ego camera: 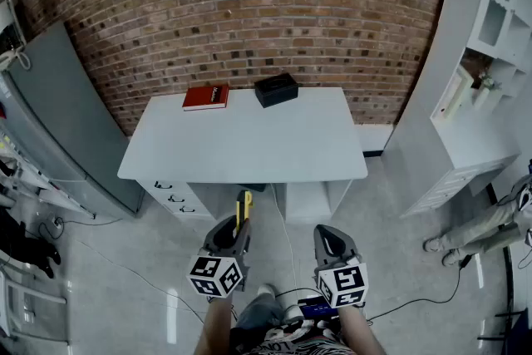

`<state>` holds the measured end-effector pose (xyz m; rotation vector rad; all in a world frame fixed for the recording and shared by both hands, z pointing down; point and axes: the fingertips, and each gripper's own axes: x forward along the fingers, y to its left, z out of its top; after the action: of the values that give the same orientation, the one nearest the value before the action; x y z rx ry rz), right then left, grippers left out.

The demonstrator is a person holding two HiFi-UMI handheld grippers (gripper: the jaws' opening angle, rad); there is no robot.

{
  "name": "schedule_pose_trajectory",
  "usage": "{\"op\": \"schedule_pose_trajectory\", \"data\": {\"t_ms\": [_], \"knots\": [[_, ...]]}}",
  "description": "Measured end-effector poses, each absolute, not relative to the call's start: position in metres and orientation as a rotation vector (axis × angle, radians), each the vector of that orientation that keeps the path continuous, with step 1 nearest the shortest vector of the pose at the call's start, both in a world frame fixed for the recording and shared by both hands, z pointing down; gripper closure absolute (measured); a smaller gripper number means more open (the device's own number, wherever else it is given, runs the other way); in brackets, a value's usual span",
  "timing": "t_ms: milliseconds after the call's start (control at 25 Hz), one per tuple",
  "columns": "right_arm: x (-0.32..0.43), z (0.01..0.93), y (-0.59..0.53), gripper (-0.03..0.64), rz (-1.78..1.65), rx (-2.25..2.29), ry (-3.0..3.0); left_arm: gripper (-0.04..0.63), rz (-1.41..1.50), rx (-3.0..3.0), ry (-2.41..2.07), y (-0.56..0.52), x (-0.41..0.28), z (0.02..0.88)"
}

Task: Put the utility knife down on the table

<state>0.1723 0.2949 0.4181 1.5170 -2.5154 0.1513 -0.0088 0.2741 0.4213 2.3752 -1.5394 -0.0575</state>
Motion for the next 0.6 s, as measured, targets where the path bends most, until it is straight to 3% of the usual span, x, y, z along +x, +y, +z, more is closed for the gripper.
{"op": "schedule_pose_trajectory", "data": {"t_ms": [600], "knots": [[0.168,0.425,0.283,0.615,0.175,1.455,-2.578,0.479,-0.079,2.341,-1.549,0.264,-0.010,0.429]]}}
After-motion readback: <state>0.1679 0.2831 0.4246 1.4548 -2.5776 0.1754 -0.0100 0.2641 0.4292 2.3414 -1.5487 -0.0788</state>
